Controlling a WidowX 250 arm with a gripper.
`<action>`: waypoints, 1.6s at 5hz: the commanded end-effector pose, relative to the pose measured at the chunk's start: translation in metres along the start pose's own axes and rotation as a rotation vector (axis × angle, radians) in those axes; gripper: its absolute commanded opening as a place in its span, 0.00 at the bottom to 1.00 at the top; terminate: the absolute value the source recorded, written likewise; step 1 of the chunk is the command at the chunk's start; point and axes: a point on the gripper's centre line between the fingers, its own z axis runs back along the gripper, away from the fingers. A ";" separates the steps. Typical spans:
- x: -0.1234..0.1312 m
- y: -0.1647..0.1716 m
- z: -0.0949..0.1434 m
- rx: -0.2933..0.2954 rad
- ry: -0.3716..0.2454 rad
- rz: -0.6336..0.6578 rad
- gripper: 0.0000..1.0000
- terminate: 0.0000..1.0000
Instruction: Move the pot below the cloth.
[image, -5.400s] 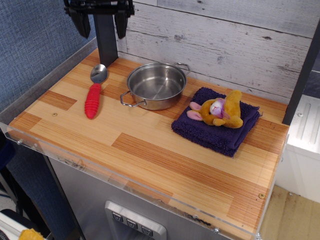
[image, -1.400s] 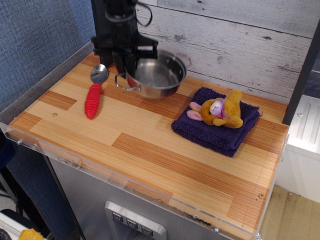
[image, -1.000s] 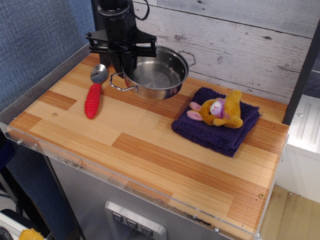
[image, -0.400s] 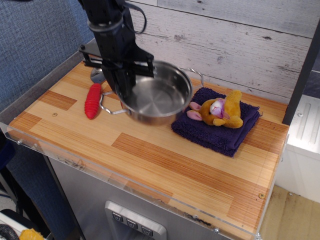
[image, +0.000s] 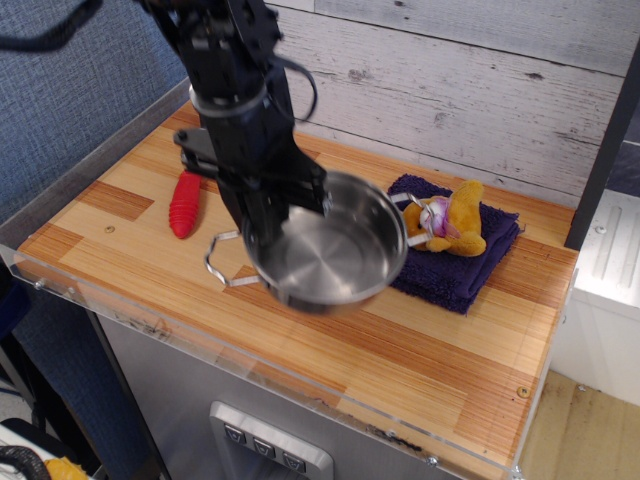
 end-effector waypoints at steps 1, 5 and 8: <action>-0.014 -0.017 -0.007 0.022 -0.019 -0.079 0.00 0.00; 0.002 -0.044 -0.054 0.064 0.037 -0.094 0.00 0.00; 0.005 -0.046 -0.055 0.056 0.097 -0.098 1.00 0.00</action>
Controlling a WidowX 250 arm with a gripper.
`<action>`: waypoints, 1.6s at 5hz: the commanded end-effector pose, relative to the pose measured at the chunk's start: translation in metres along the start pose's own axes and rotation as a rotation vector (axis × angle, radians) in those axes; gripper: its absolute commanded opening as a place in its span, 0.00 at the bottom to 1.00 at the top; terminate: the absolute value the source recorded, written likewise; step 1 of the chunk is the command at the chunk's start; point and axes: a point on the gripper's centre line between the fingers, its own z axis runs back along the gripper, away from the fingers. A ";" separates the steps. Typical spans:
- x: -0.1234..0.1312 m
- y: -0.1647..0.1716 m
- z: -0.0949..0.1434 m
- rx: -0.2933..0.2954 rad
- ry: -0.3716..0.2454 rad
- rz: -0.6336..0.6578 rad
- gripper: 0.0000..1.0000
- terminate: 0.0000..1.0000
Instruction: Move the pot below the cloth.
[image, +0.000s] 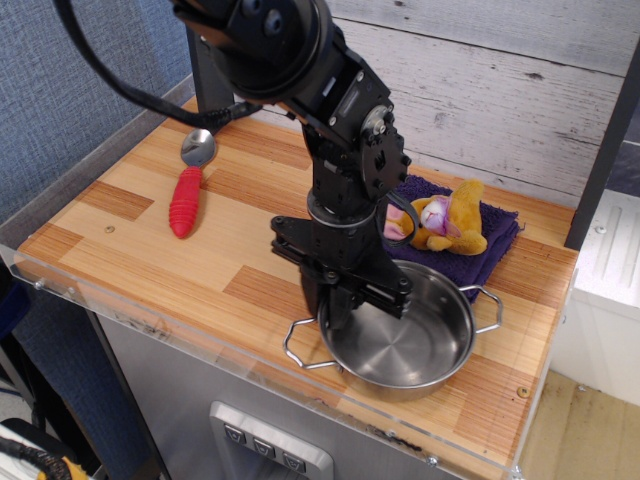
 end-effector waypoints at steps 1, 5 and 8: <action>0.009 0.002 0.013 -0.037 -0.028 -0.015 1.00 0.00; 0.033 0.014 0.093 -0.037 -0.187 0.032 1.00 0.00; 0.032 0.052 0.137 -0.083 -0.288 0.116 1.00 0.00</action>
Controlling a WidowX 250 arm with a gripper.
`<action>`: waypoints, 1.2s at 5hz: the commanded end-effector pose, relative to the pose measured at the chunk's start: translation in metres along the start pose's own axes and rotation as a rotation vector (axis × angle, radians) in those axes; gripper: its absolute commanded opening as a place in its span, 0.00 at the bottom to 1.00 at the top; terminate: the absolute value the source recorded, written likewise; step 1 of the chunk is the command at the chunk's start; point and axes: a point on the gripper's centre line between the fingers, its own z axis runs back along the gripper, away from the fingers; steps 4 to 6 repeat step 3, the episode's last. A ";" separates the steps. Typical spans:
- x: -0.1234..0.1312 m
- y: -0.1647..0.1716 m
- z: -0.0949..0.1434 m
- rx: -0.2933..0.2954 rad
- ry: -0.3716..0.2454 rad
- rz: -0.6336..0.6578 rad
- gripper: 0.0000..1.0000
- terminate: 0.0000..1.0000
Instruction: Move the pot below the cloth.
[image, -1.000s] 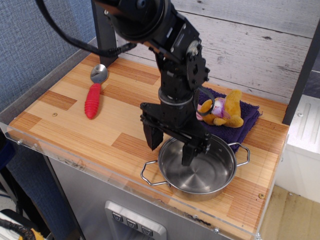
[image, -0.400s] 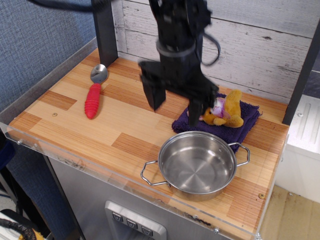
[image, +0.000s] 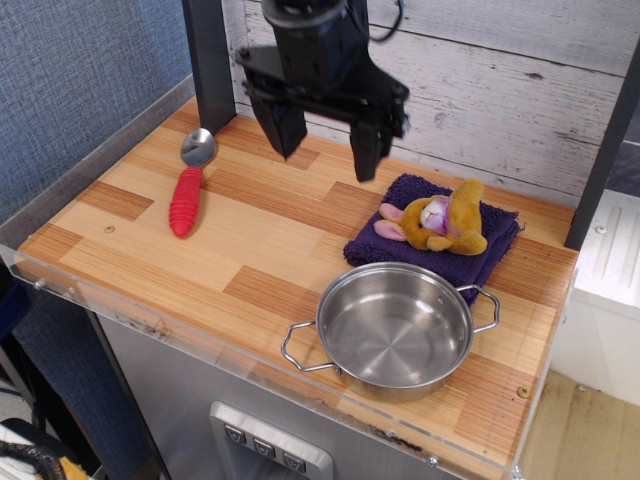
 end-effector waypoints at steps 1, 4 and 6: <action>0.007 0.014 0.023 -0.019 -0.076 0.017 1.00 0.00; 0.007 0.014 0.023 -0.019 -0.076 0.017 1.00 1.00; 0.007 0.014 0.023 -0.019 -0.076 0.017 1.00 1.00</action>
